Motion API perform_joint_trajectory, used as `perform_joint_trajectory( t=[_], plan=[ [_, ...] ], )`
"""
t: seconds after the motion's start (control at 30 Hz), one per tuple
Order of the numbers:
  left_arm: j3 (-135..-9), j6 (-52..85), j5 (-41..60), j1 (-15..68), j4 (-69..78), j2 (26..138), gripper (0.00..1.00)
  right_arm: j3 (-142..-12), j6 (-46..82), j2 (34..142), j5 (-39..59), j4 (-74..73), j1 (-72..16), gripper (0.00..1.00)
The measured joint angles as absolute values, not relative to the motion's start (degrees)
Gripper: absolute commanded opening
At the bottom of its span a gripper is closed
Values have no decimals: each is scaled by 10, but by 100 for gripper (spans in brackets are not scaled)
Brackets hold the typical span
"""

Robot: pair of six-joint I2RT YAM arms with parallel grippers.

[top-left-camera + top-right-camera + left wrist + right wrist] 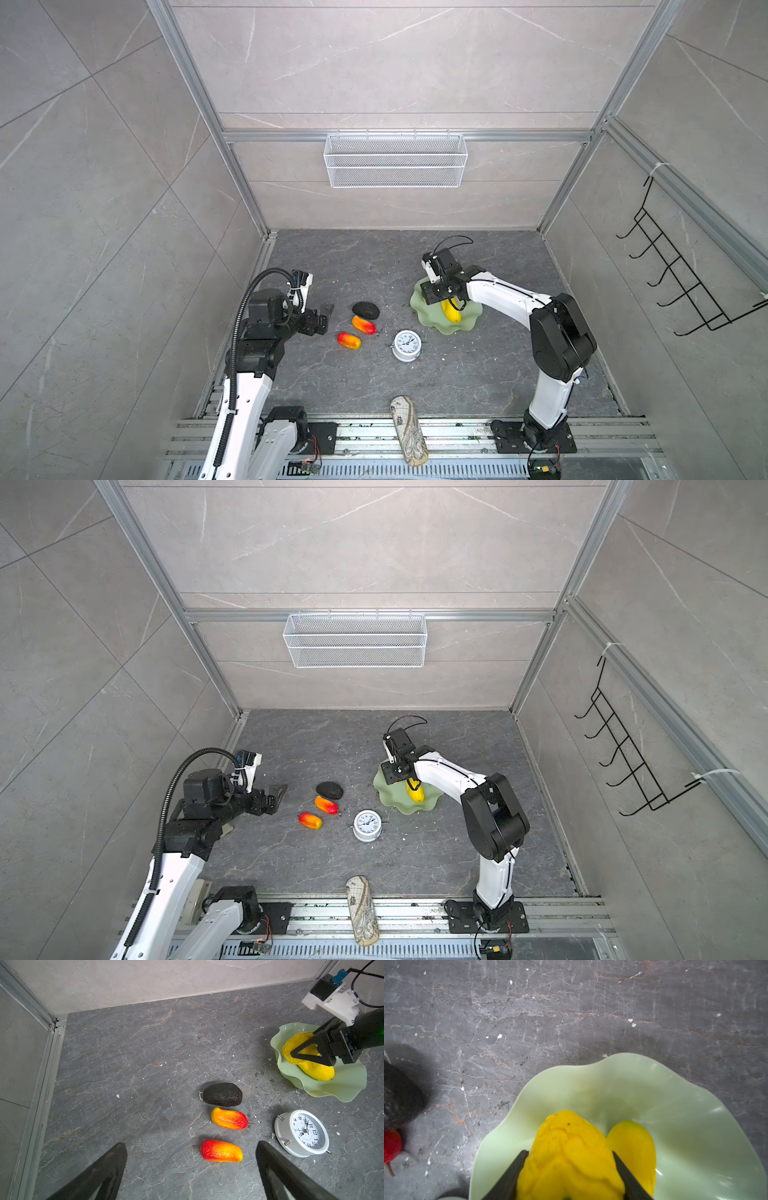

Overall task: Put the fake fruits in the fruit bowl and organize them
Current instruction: 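Carry the yellow bell pepper into the green bowl and release it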

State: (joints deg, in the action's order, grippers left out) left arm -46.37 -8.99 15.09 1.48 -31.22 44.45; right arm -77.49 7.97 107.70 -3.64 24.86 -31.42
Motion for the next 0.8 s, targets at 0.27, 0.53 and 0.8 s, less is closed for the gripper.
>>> perform_joint_trajectory(
  t=[0.27,0.53,0.8],
  plan=[
    [-464,-90,151,15,-312,444,100,-759,100,1096,-36,220,-309,54],
    [-464,-90,151,15,-312,446,100,-744,114,1099,-40,207,-299,57],
    [-464,-90,151,15,-312,447,100,-741,125,1103,-52,206,-290,66]
  ],
)
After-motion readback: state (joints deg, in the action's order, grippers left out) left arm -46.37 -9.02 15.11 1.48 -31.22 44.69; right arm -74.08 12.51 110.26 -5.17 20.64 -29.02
